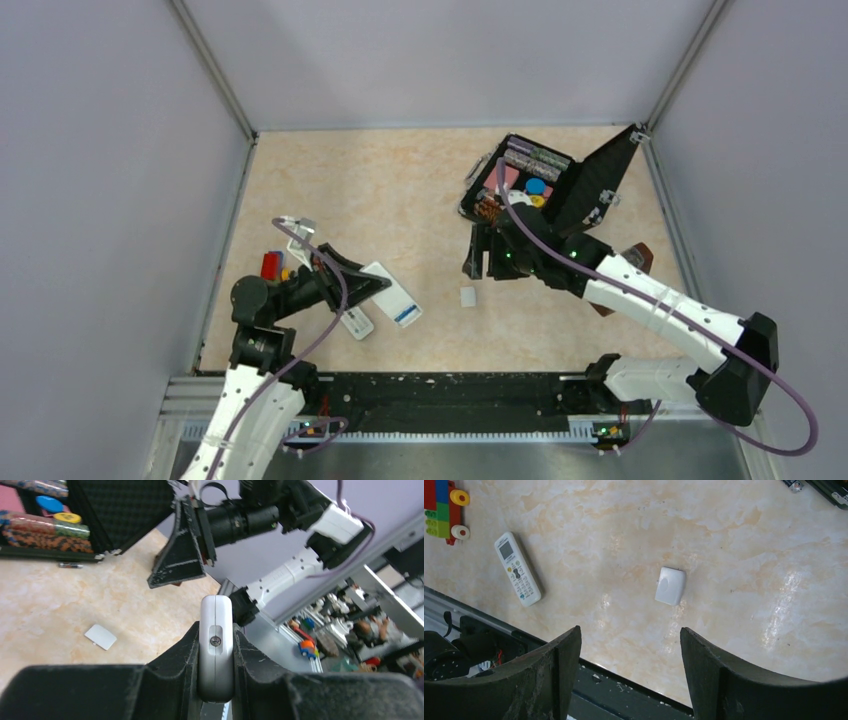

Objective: Load the batteries into the remote control

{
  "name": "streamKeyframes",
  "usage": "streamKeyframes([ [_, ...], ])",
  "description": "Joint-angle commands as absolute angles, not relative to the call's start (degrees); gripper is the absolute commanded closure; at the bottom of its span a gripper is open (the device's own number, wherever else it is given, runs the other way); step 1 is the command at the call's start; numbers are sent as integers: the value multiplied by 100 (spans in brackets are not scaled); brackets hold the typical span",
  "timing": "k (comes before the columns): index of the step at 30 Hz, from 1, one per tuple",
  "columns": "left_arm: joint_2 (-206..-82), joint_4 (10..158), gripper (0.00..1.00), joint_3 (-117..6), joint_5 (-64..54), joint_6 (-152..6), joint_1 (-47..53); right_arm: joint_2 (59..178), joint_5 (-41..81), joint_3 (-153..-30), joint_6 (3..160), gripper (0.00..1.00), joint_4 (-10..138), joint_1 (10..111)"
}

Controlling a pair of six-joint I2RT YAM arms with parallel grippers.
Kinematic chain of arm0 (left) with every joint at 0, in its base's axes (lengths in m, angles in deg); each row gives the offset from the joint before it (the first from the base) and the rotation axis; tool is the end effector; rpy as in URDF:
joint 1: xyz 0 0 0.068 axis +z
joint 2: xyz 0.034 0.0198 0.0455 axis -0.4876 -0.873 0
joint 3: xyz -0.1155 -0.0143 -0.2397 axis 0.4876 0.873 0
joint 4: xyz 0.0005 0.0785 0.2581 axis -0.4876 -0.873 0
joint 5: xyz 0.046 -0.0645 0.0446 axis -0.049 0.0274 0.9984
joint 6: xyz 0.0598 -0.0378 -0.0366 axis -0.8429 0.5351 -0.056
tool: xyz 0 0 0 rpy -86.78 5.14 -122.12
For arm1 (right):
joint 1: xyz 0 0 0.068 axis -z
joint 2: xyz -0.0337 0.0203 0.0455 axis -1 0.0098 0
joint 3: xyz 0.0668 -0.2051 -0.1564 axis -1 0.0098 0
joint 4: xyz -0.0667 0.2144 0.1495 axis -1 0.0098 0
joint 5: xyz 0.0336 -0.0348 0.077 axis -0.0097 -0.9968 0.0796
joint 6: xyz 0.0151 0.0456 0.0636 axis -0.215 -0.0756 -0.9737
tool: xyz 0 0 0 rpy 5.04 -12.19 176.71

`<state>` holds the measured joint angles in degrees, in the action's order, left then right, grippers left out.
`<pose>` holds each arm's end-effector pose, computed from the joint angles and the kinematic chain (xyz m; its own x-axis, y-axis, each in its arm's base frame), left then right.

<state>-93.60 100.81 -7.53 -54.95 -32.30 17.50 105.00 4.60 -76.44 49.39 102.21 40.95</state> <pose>0.1316 -0.0867 0.3116 -0.5320 -0.3186 -0.7845 0.7842 0.1640 -0.5984 0.1931 0.2041 0.2795 -0.7932 0.0429 -0.6074 -0.2322 0.9009 0.3667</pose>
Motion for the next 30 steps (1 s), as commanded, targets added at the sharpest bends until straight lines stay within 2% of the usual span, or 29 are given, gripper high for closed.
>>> streamKeyframes([
  [1,-9419,9112,100,-1130,-3934,-3236,1767,10637,313,-7669,4780,30,9984,4240],
  [6,-9449,8444,100,-1003,-2635,-2222,1767,10988,-300,-7624,4702,39,10196,4632],
  [11,-9360,8701,100,-660,-2365,-1801,1767,11657,-1201,-7636,5189,62,9869,4913],
  [14,-9334,8668,100,-603,-2217,-1813,1767,12252,-1582,-7842,5349,67,9722,4968],
  [15,-9342,8630,100,-606,-2192,-1827,1767,12459,-1636,-7913,5307,65,9702,4971],
  [18,-9371,8586,100,-590,-2129,-1832,1767,12948,-1705,-8066,4929,44,9665,5040],
  [22,-9398,8510,100,-540,-2021,-1814,1767,13416,-2005,-8101,4261,31,9525,5124],
  [26,-9406,8435,100,-524,-1946,-1807,1767,13744,-2367,-8195,3738,25,9342,5190],
  [30,-9433,8368,100,-552,-1879,-1831,1776,14146,-2431,-8334,3415,24,9138,5235],
])
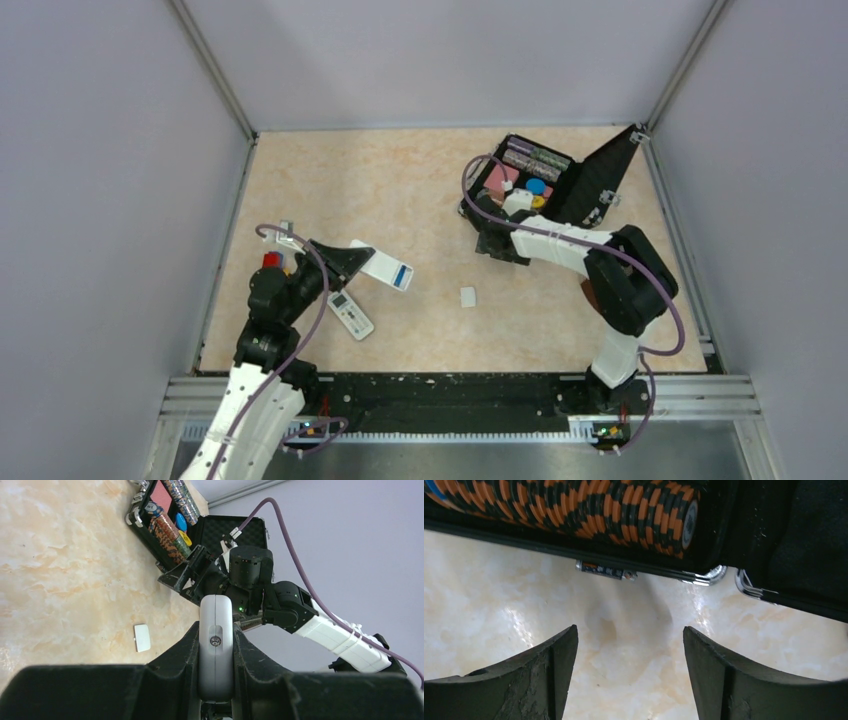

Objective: Load the batteries into the remote control

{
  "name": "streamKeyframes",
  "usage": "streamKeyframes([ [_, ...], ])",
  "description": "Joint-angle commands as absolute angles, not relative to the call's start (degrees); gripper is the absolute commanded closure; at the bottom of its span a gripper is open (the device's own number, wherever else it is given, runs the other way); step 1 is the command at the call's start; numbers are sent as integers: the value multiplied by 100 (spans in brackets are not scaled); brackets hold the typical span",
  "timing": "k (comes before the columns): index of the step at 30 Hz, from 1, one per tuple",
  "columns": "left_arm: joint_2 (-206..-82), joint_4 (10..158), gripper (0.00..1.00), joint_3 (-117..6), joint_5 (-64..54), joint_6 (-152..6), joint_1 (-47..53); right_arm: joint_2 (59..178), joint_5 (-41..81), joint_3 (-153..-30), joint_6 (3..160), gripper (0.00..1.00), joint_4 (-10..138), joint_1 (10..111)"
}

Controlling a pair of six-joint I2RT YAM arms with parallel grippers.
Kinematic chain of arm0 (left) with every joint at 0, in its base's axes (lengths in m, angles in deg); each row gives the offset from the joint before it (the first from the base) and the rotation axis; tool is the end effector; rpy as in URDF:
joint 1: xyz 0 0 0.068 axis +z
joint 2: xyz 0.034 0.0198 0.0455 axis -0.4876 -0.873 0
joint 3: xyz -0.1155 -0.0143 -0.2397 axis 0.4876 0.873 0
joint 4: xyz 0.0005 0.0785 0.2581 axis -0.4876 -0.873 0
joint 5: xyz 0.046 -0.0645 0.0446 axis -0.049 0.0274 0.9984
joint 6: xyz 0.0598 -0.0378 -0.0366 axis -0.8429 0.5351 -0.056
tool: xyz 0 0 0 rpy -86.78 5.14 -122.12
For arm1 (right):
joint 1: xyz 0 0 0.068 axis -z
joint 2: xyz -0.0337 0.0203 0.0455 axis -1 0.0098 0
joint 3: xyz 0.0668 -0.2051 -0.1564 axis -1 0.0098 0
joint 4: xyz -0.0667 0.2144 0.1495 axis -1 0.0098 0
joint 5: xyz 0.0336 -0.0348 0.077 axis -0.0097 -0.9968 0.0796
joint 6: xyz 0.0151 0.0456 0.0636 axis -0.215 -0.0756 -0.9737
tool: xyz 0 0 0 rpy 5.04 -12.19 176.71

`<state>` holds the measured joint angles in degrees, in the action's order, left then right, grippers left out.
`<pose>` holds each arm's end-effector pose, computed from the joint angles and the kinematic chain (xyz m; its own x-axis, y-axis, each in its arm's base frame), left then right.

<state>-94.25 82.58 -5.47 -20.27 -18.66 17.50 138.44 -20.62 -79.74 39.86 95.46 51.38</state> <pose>0.1726 -0.0636 0.2611 -0.5477 -0.7448 -0.3812 0.1839 0.3374 -0.9232 0.3031 0.1898 0.1385 -0.7572 0.2043 -0.6204 0.3093 0.9487 -0.0651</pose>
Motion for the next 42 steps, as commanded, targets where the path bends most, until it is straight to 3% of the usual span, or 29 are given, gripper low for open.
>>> streamKeyframes([
  [1,-9437,8353,100,-565,-1859,-1832,1776,14241,-2422,-8365,3379,24,9061,5247],
  [16,-9569,8264,100,-615,-1811,-1850,1776,15092,-2925,-8625,2955,31,9032,5576],
  [23,-9561,8300,100,-508,-1771,-1828,1776,14962,-2663,-8406,3142,59,8868,5582],
  [28,-9599,8405,100,-415,-1787,-1831,1776,14633,-2432,-8102,3310,71,8767,5574],
  [42,-9532,9253,100,18,-2138,-2251,1776,12511,-738,-6161,3727,71,9276,5349],
])
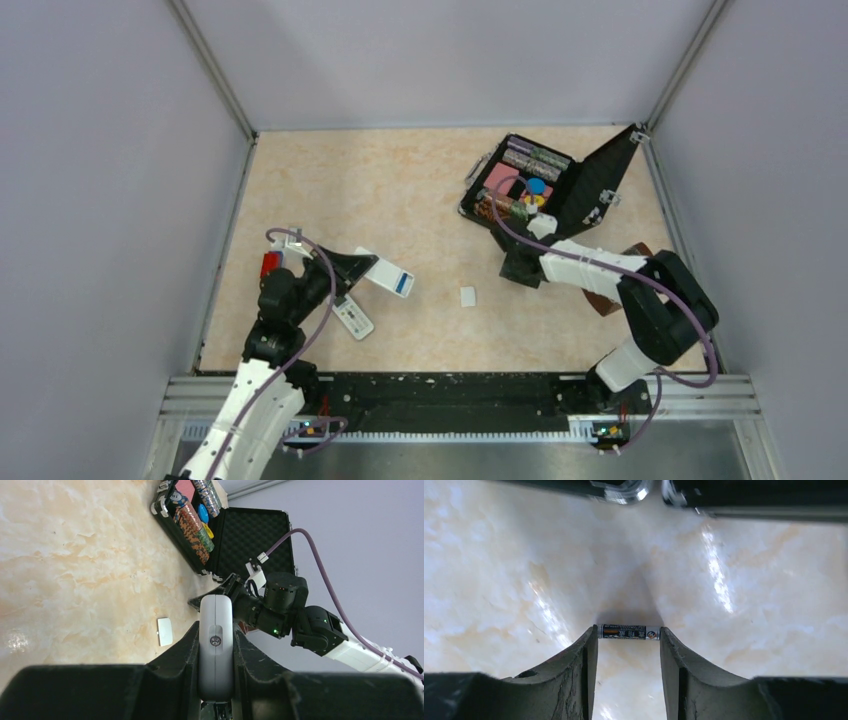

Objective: Load the batteries into the remote control

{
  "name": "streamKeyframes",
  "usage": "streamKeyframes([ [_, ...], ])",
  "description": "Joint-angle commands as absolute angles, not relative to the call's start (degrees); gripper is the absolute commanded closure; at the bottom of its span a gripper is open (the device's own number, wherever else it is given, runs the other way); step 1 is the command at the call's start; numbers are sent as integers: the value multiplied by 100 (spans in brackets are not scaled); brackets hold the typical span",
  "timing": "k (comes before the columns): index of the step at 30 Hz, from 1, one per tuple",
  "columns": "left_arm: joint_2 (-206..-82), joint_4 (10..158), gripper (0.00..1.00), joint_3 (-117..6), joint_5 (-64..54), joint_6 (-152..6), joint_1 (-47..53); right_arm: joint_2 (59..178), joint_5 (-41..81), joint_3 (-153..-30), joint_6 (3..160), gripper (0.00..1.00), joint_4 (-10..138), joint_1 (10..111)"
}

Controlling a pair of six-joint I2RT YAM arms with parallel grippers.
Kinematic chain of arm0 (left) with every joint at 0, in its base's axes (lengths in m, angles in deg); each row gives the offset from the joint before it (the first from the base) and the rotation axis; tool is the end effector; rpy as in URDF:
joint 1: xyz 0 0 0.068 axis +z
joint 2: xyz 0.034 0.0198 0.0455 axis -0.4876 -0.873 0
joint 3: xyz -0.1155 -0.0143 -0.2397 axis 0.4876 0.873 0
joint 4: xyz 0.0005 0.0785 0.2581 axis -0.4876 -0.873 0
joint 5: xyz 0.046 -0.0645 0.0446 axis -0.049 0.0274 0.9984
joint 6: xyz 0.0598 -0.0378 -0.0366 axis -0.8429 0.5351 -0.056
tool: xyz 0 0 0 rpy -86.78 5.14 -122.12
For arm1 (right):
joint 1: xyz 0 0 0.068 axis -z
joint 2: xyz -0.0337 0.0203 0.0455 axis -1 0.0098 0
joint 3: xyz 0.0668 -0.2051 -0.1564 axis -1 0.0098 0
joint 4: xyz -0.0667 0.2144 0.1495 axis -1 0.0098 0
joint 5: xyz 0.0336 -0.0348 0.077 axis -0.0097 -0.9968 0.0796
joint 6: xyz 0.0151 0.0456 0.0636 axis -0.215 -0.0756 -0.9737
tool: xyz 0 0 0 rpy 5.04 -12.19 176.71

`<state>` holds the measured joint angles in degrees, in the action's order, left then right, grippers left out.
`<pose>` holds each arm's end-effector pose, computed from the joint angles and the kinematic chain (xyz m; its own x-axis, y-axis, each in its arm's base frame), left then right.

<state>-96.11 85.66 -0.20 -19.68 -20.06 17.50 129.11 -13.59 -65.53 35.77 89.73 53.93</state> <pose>0.1791 -0.0643 0.2266 -0.5625 -0.7360 -0.3767 0.1302 0.3711 -0.9194 0.2679 0.1542 0.1201 -0.7666 0.3296 -0.5510 0.3625 0.9305 0.0522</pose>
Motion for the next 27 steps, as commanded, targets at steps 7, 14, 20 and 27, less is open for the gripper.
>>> streamKeyframes([
  [7,-9497,9131,100,26,-2167,-2385,1776,12593,-719,-6407,4155,47,9608,5341],
  [14,-9452,8987,100,-35,-2130,-2465,1776,12577,-600,-6958,4967,32,9992,5338],
  [20,-9393,8675,100,-238,-2042,-2672,1780,12459,-109,-7210,6396,33,10092,5341],
  [27,-9203,8126,100,-379,-1727,-2870,1785,12640,617,-7312,7802,34,10320,5300],
])
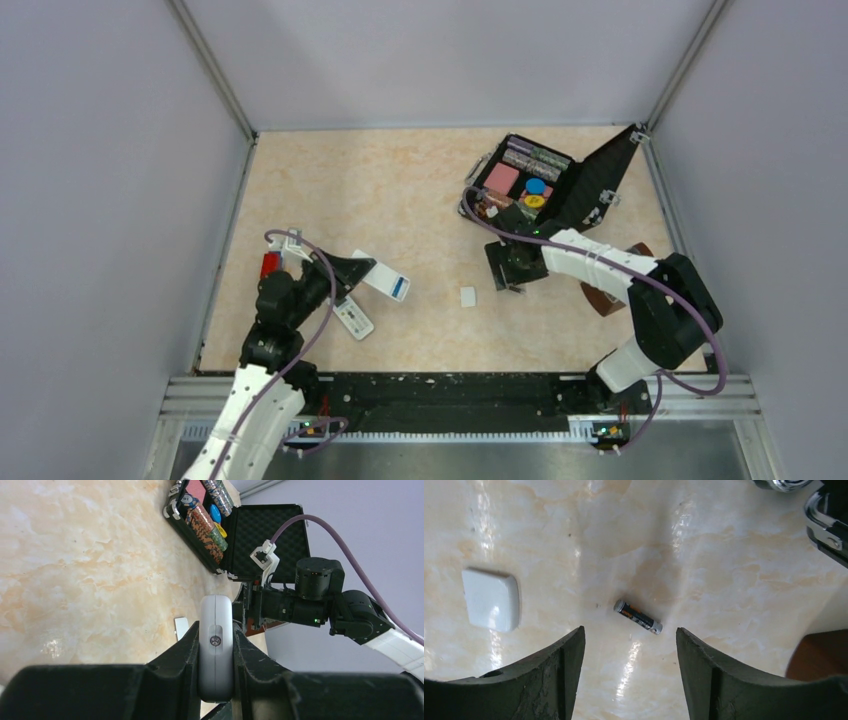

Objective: Load the batteries into the remote control

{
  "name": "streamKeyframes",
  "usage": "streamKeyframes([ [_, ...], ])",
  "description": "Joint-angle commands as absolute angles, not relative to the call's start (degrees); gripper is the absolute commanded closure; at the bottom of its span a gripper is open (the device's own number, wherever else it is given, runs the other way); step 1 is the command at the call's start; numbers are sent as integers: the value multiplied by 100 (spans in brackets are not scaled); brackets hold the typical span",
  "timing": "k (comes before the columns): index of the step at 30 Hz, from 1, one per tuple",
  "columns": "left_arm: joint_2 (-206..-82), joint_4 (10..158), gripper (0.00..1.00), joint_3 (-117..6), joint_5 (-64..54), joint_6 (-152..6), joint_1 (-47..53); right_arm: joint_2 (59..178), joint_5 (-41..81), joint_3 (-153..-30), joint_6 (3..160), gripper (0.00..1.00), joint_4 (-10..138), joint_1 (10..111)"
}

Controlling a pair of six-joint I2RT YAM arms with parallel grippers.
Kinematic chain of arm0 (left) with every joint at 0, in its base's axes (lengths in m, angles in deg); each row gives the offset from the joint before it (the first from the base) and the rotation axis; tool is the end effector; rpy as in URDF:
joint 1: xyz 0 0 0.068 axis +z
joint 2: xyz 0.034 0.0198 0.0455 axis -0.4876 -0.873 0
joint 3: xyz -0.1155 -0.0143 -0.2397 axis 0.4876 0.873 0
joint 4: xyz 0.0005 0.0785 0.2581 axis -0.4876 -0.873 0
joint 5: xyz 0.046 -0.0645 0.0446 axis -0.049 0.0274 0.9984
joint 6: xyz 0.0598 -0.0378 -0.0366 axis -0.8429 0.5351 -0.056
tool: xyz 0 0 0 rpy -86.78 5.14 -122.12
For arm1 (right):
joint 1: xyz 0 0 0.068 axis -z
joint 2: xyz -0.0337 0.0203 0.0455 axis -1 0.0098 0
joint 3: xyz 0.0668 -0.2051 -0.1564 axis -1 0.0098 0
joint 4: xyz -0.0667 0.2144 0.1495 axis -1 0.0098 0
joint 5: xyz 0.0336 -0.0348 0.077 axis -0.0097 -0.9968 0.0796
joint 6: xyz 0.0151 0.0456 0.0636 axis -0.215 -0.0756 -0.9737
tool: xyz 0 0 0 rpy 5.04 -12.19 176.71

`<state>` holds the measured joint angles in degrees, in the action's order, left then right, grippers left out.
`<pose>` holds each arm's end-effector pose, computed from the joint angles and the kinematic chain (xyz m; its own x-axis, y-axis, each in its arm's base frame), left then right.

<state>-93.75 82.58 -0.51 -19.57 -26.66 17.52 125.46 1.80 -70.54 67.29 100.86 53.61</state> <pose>0.1737 -0.0630 0.2283 -0.5455 -0.6889 -0.4773 0.1869 0.4551 -0.8706 0.2538 0.1677 0.1485 -0.9011 -0.2158 -0.3760 -0.2166 0.9754 -0.0407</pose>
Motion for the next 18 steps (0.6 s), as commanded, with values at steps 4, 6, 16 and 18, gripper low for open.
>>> streamKeyframes([
  [4,-9079,7783,100,-445,-1563,-2938,1785,12890,375,-7357,8175,35,10475,5268],
  [6,-9045,7726,100,-461,-1543,-2948,1785,12986,232,-7433,8245,36,10506,5270],
  [16,-9139,7666,100,-539,-1508,-2943,1785,13444,-51,-7693,8698,44,10208,5270],
  [18,-9182,7650,100,-573,-1506,-2963,1785,13508,163,-7721,8662,48,10215,5263],
])
